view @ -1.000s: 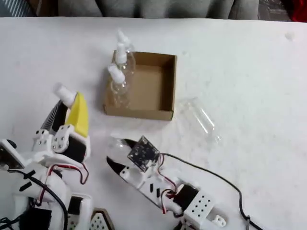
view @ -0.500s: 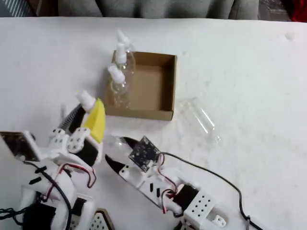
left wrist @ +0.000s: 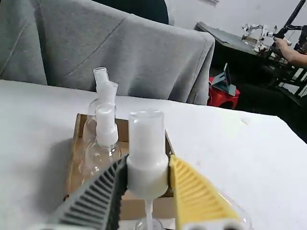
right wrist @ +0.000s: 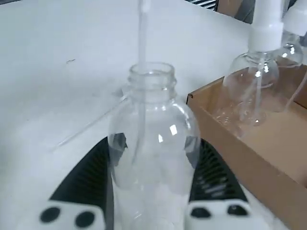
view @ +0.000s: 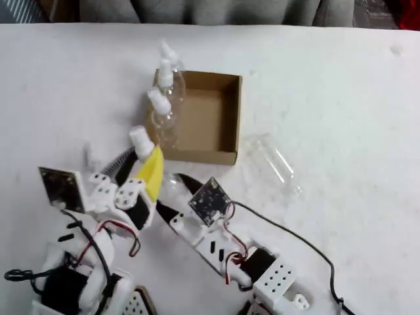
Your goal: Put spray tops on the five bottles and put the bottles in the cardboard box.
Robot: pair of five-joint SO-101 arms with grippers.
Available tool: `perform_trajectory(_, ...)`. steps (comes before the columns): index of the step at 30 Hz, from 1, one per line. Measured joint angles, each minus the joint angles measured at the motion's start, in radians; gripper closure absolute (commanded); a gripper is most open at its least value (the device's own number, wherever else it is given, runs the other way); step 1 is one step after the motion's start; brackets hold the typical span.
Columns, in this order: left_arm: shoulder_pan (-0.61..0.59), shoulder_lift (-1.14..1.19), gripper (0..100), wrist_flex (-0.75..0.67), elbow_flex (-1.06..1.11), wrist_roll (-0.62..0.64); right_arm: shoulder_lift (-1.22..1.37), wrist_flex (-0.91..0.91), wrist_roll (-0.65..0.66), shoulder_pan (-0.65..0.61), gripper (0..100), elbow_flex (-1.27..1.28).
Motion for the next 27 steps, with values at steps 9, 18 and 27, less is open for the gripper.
perform_trajectory(9, 0.002, -0.005, 72, -0.015, 0.02, -0.015, 0.0, 0.0, 0.003, 0.034, 98.2, 0.0)
perform_trajectory(18, -0.023, -0.005, 75, -0.015, 0.026, -0.017, 0.0, 0.0, 0.003, 0.046, 98.2, 0.0)
perform_trajectory(27, -0.044, -0.006, 75, -0.015, 0.026, -0.017, 0.0, 0.0, 0.002, 0.069, 98.2, 0.0)
